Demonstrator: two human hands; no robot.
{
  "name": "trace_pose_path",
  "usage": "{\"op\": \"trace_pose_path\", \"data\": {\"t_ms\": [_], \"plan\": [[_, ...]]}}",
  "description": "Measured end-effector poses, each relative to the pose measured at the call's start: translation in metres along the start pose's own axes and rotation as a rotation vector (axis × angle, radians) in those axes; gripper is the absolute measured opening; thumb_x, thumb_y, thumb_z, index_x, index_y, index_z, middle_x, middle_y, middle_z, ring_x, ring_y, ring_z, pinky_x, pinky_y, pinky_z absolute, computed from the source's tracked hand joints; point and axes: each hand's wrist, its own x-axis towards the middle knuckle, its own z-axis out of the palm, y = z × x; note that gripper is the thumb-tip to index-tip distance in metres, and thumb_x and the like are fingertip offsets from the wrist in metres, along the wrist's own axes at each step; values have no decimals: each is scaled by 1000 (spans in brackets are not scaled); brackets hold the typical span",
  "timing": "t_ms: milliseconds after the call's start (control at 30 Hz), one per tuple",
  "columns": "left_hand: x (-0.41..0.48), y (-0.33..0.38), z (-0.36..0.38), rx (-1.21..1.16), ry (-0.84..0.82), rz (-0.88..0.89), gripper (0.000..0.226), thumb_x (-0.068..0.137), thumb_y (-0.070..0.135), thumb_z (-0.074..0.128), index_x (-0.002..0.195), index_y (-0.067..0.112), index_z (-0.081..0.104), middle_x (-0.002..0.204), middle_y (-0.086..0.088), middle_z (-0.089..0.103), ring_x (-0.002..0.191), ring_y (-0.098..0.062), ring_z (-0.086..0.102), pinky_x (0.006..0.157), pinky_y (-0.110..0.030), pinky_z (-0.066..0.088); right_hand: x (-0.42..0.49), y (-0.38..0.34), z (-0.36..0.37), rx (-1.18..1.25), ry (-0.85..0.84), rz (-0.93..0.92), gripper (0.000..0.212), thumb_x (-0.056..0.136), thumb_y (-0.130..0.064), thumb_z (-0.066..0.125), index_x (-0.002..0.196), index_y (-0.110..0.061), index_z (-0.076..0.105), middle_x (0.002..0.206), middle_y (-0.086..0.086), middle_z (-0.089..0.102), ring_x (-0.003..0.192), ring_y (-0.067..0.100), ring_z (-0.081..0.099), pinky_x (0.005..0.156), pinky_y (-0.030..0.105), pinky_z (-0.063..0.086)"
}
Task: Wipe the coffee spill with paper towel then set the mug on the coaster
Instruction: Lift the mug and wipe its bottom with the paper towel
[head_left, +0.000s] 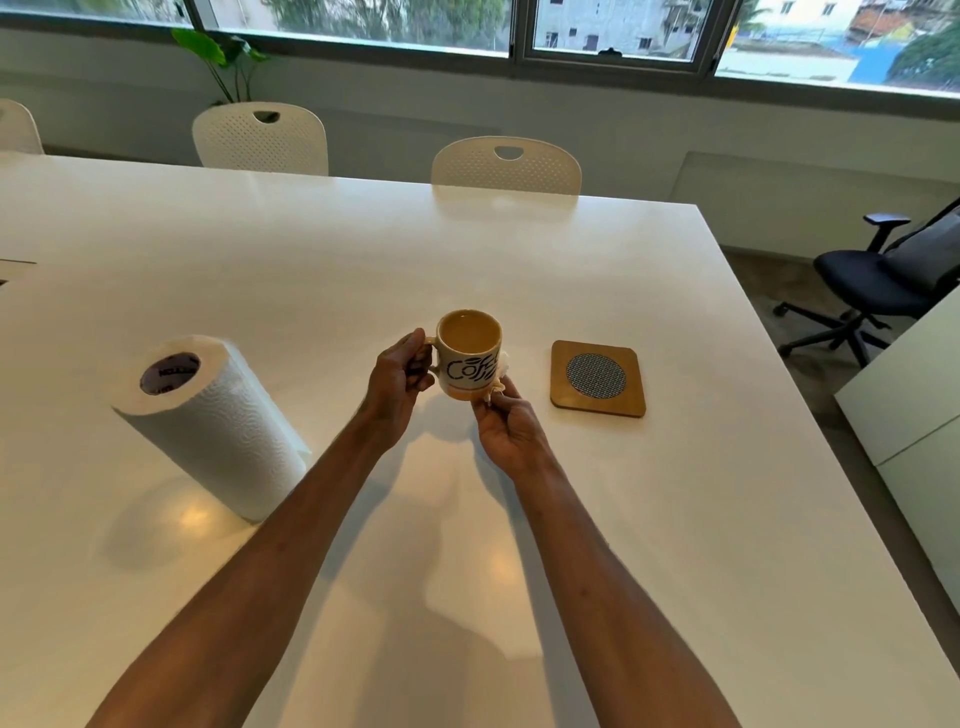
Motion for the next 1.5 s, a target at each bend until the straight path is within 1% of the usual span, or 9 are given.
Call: {"op": "trace_pose_path", "data": {"t_ms": [133, 333, 533, 733, 900, 1000, 1167, 1267, 1500], "plan": [[2, -4, -1, -6, 21, -4, 35, 114, 27, 49, 80, 21, 54, 63, 11, 41, 58, -5, 41, 64, -24, 37, 1, 2, -3, 4, 48, 16, 50, 108, 14, 29, 149, -1, 53, 131, 25, 65, 119, 32, 66, 82, 35, 68], [3, -9, 0, -44, 26, -11, 34, 114, 26, 50, 81, 20, 55, 64, 9, 42, 58, -5, 42, 60, -21, 38, -8, 12, -10, -35, 111, 50, 50, 107, 15, 33, 150, 0, 53, 132, 25, 65, 122, 35, 65, 114, 43, 49], [2, -6, 5, -31, 11, -7, 35, 114, 26, 50, 80, 19, 56, 62, 11, 44, 57, -4, 43, 59, -20, 39, -19, 36, 1, -19, 83, 135, 37, 107, 13, 38, 128, -1, 64, 147, 29, 61, 127, 38, 66, 123, 43, 43], [-2, 0, 2, -3, 7, 12, 36, 114, 26, 50, 78, 19, 54, 64, 8, 42, 58, -5, 41, 61, -22, 38, -24, 40, 10, -90, 119, 159, 40, 107, 12, 41, 139, -2, 61, 145, 30, 63, 115, 35, 71, 122, 42, 45], [-2, 3, -4, -12, 16, 12, 39, 114, 26, 51, 75, 19, 53, 64, 6, 39, 57, -7, 39, 60, -24, 36, -31, 39, 12, -156, 100, 203, 37, 108, 11, 43, 135, -3, 63, 138, 30, 67, 118, 36, 72, 97, 41, 60], [-3, 3, -6, -19, 17, 10, 39, 113, 26, 51, 75, 19, 54, 64, 7, 40, 57, -7, 39, 60, -24, 37, -35, 37, 8, -163, 79, 235, 35, 106, 13, 43, 126, -3, 67, 137, 30, 68, 129, 38, 68, 100, 42, 59], [-6, 3, -8, -13, 11, 14, 39, 114, 26, 51, 76, 19, 54, 63, 7, 41, 58, -7, 41, 62, -24, 38, -44, 30, -4, -170, 61, 277, 44, 106, 15, 38, 143, 0, 57, 141, 29, 66, 133, 40, 66, 111, 43, 53], [-8, 3, -7, -12, 2, 15, 39, 114, 27, 51, 76, 19, 53, 66, 5, 38, 60, -8, 38, 63, -26, 35, -49, 25, -12, -158, 59, 282, 39, 105, 14, 41, 137, 1, 60, 138, 31, 67, 128, 42, 69, 106, 43, 57], [-7, 3, -5, 1, 2, 8, 38, 114, 27, 50, 77, 19, 54, 64, 7, 41, 61, -8, 39, 65, -27, 36, -64, 5, -30, -283, -87, 265, 53, 104, 16, 36, 151, -3, 51, 144, 27, 64, 136, 43, 63, 105, 45, 59]]}}
